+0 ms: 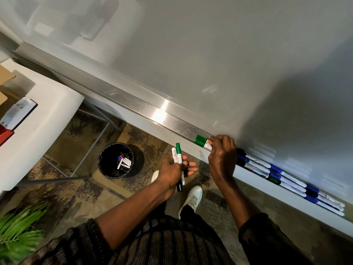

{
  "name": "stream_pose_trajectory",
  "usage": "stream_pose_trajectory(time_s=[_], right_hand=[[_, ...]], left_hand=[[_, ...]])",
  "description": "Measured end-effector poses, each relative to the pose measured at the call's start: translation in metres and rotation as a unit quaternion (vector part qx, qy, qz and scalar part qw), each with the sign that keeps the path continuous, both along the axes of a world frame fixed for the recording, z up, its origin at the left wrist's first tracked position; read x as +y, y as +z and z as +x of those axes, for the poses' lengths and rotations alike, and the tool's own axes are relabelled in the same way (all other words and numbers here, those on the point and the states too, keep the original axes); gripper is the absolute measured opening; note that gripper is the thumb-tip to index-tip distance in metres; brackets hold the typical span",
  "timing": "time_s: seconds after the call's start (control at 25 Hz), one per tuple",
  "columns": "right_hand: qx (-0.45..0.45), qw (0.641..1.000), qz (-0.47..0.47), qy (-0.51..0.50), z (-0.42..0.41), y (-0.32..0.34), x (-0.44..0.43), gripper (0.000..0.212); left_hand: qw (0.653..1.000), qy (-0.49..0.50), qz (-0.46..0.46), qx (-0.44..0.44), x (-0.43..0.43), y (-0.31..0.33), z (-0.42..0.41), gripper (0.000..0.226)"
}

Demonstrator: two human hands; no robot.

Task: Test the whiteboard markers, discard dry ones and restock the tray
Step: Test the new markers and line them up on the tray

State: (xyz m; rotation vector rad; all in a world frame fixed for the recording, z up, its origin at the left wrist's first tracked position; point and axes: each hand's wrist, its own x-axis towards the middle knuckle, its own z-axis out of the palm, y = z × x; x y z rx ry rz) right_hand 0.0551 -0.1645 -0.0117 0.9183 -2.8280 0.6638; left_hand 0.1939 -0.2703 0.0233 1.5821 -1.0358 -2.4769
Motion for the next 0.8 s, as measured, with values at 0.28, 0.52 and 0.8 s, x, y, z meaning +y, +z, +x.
stream_pose_trajectory(time_s=[0.28,0.52,0.8], right_hand=[[-0.328,0.932,-0.152,-0.003,0.054,0.042,0.013,0.011],[-0.473,0.854,-0.199,-0.080,0.058,0.038,0.020,0.022],[-0.528,0.801,-0.278,-0.054,0.040,0.050,0.032,0.027]], left_hand=[[0.990,0.075,0.098,0.064,0.004,0.003,-0.015,0.024],[0.986,0.032,0.127,0.106,0.013,0.013,-0.022,0.027],[0.983,0.036,0.129,0.128,0.014,0.020,-0.028,0.035]])
